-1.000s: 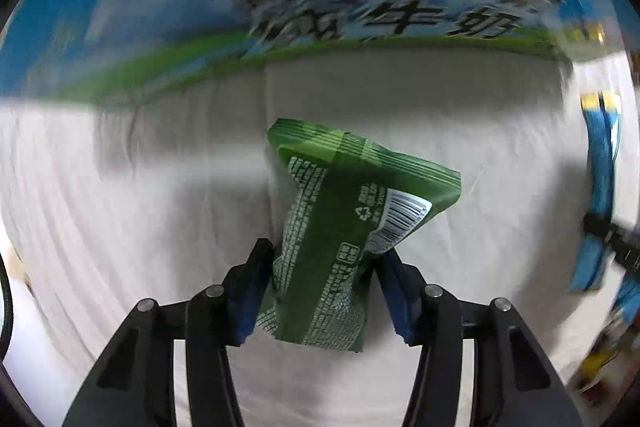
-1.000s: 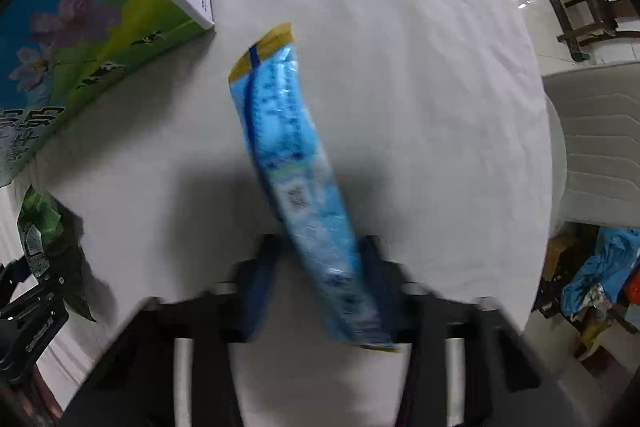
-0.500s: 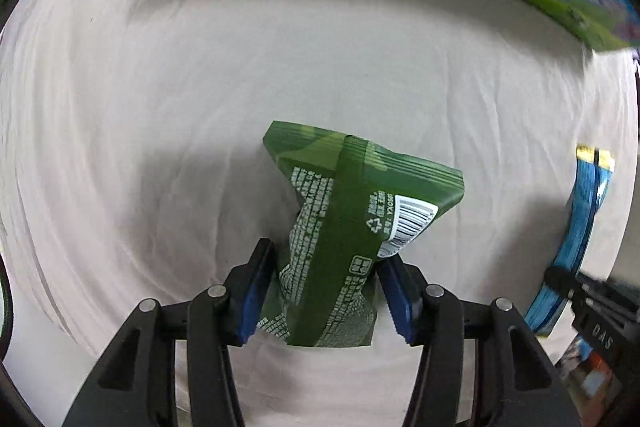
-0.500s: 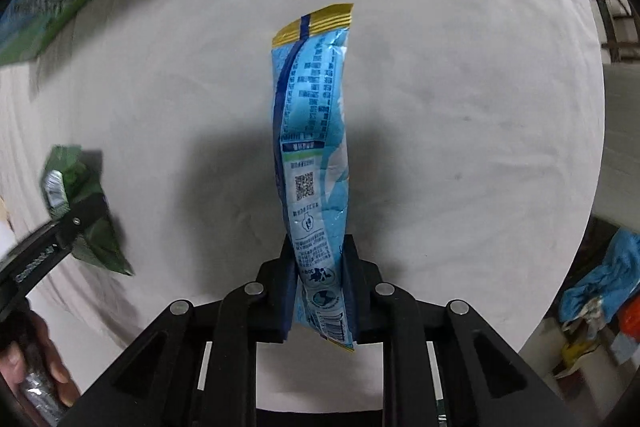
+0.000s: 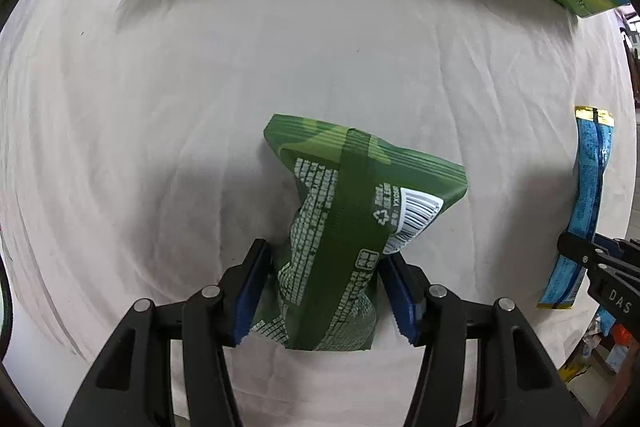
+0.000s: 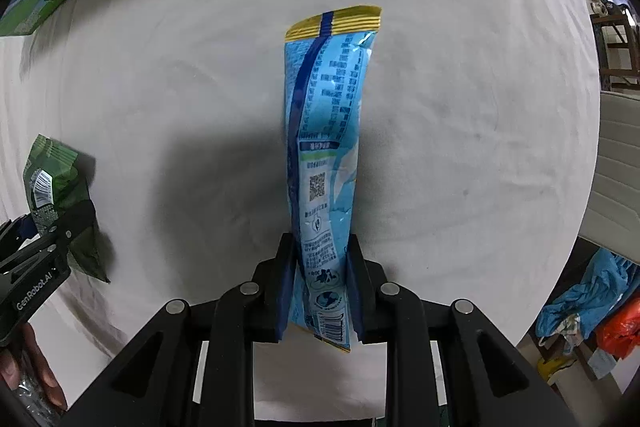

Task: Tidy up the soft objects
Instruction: 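Carry the green bag and blue packet over the box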

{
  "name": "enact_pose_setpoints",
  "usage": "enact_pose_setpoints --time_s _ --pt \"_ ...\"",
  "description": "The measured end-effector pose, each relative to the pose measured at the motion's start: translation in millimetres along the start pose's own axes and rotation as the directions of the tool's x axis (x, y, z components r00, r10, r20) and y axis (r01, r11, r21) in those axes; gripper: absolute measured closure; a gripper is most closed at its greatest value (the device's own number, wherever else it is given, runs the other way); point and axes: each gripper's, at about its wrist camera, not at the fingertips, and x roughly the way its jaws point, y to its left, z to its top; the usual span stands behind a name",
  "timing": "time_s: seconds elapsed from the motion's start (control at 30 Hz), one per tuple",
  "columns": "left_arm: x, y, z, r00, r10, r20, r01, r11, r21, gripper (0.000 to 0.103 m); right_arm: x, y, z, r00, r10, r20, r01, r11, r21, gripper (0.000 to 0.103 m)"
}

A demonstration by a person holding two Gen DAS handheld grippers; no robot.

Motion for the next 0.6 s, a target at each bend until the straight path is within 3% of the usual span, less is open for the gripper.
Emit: enact_pose_setpoints --time_s 0.13,0.3,0.6 --pt "-5 21 -10 1.000 -0.007 0.015 0.007 1.000 -0.016 0.058 0 7 0 1.000 -0.019 0.007 0.019 1.000 0.004 0.080" --pt "-17 15 -15 0.999 -0.029 0.038 0.030 0.999 -0.027 0.061 -3 6 -2 1.000 0.003 0.024 -0.004 1.000 0.013 0.087" --pt "-81 31 -33 0.985 -0.120 0.124 0.126 0.991 -0.049 0.063 -42 -2 -8 0.992 0.083 0.092 -0.085 0.996 0.018 0.089"
